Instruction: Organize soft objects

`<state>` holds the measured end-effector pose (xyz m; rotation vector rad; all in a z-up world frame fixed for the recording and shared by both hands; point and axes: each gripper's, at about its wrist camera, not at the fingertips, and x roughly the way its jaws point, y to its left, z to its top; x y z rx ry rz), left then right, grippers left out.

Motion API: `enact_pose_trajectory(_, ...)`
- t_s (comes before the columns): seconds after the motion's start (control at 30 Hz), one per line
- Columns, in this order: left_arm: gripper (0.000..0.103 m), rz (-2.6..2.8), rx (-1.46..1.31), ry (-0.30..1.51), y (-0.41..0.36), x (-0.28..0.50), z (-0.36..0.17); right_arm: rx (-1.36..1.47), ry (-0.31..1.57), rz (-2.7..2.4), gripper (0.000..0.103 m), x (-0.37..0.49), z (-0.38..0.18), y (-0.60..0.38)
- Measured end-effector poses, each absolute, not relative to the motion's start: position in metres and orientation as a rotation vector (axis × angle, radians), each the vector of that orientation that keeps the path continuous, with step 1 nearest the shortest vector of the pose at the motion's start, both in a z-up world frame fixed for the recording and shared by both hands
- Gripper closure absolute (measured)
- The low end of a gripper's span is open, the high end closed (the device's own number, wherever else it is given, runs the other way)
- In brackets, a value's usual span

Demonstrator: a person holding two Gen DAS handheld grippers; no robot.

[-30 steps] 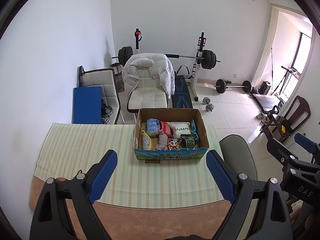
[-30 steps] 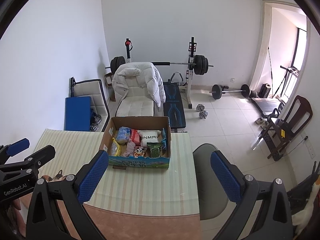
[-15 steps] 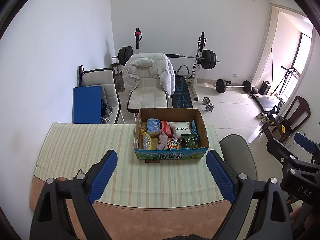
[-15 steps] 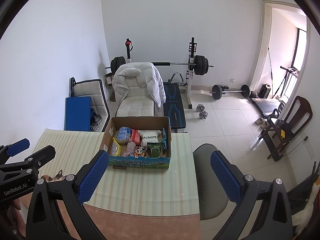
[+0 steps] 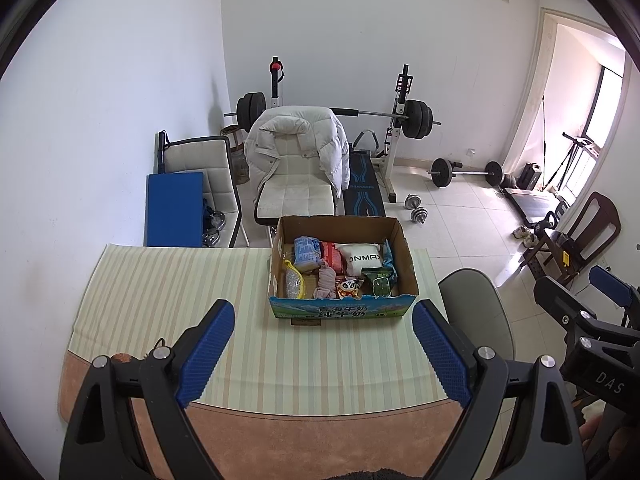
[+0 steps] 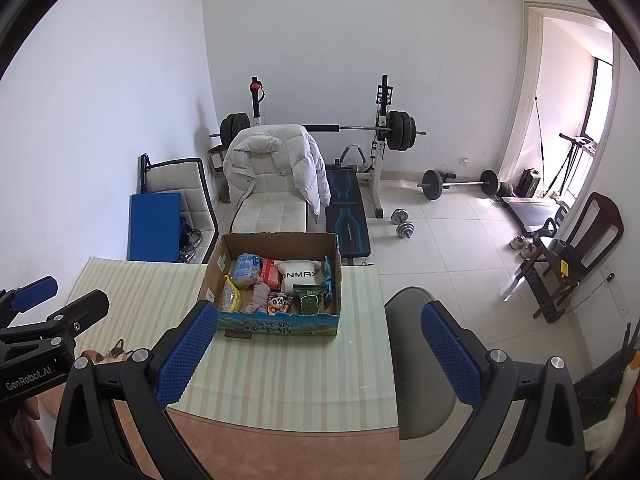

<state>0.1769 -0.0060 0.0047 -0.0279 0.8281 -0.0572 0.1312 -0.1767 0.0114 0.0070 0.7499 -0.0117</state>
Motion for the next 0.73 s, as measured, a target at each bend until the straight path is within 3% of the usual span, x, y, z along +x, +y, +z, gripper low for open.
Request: enact_pose_trajectory(0.73, 0.012, -0.051, -0.035, 0.828, -0.0066, 0.1747, 0.0035, 0.003, 0.750, -0.008, 0.000, 0.1295, 0.0118, -0.1767)
